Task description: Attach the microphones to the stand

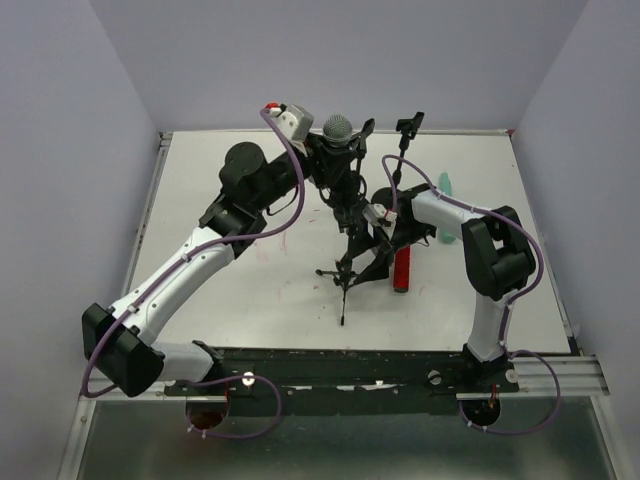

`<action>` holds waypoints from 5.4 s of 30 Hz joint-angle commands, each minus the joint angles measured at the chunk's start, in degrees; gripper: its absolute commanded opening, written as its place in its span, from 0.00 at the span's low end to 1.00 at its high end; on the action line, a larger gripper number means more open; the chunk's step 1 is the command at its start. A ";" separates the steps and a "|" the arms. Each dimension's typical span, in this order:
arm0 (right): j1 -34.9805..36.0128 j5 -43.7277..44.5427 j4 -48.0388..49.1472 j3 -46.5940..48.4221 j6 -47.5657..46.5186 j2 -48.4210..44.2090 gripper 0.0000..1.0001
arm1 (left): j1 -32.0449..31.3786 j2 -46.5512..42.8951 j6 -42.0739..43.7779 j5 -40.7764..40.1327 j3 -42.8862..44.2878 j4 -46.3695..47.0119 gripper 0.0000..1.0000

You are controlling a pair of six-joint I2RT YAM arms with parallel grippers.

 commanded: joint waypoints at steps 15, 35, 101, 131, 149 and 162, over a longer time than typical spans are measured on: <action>-0.21 -0.05 -4.83 -0.51 -1.93 0.38 0.71 | -1.21 2.27 3.60 3.93 -5.80 -12.70 0.00; -3.02 1.53 -4.75 0.72 0.44 -1.37 1.00 | 0.46 -2.91 -4.05 -0.82 -0.80 -10.85 0.85; -9.53 15.69 45.09 -17.12 53.01 -26.69 0.93 | 7.93 32.14 -21.54 -4.06 6.23 -11.11 0.60; -12.25 11.64 40.78 -15.63 49.93 -26.95 0.93 | 9.16 59.38 -20.75 -9.61 48.58 -45.55 0.46; -13.83 10.06 39.20 -15.19 49.22 -27.13 0.93 | 10.21 58.71 -16.10 -6.18 48.54 -43.65 0.00; -14.80 9.00 34.89 -14.05 45.71 -25.99 0.93 | 17.07 13.37 -5.56 -4.87 -7.97 -6.83 0.00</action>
